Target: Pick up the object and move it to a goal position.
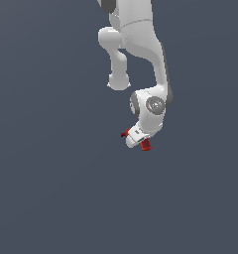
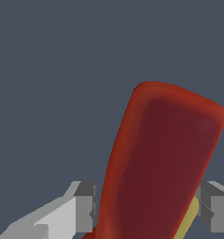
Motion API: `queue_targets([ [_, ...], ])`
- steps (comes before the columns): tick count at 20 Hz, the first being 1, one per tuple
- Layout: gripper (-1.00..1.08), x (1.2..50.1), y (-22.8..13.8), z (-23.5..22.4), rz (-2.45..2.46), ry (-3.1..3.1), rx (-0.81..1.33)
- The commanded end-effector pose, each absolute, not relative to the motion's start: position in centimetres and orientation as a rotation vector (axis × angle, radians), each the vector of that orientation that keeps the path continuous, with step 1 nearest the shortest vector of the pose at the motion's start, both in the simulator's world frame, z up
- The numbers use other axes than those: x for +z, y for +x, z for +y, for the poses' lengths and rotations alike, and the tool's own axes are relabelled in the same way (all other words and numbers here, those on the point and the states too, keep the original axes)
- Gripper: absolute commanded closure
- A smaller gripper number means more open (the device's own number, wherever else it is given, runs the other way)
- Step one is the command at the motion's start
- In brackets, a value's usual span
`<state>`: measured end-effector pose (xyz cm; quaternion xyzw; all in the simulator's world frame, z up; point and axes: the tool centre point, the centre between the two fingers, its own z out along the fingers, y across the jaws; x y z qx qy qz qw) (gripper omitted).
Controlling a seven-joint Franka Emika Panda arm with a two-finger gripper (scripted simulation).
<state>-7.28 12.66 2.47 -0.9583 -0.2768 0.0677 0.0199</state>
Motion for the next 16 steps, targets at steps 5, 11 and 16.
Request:
queue_targets([
  [5, 1.08, 2.6, -7.3, 12.7, -0.859, -2.972, 0.211],
  [11, 1.08, 4.5, -6.9, 13.1, -0.859, -2.973, 0.211],
  [16, 1.08, 7.7, -6.4, 13.9, -0.86, -2.972, 0.211],
])
